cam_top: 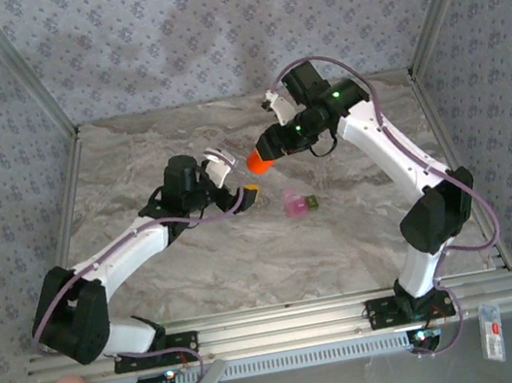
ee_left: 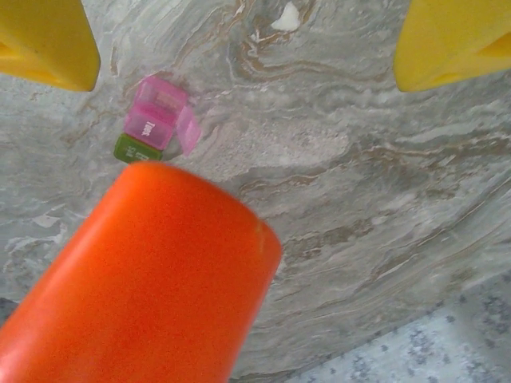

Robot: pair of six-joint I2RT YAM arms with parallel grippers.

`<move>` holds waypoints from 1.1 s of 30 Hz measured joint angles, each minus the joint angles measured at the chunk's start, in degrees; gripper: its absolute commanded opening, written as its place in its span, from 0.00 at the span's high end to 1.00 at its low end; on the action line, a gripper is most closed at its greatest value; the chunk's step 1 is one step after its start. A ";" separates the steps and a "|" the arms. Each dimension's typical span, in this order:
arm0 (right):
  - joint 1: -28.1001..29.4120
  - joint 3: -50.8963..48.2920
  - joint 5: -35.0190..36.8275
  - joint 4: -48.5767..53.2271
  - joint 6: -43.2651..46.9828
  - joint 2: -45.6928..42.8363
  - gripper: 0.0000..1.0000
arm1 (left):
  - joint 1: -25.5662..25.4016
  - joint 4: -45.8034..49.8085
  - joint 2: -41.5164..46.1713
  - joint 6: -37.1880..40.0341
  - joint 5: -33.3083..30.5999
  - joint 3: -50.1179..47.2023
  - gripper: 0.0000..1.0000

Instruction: Sort the pills into containers

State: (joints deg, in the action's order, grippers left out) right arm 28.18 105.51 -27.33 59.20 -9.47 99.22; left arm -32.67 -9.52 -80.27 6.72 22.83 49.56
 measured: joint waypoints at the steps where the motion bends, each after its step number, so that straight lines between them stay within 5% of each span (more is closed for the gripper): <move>1: 0.17 -0.07 -0.33 0.09 0.11 0.00 0.59 | -0.15 -0.44 -0.48 0.15 0.61 0.31 0.07; 33: 3.50 -0.37 -3.61 1.84 -0.83 3.54 0.59 | -2.01 -10.27 -3.32 -4.07 8.31 0.37 0.19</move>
State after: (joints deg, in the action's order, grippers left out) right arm 31.68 105.14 -30.94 61.04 -10.31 102.76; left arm -34.68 -19.79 -83.59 2.66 31.14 49.93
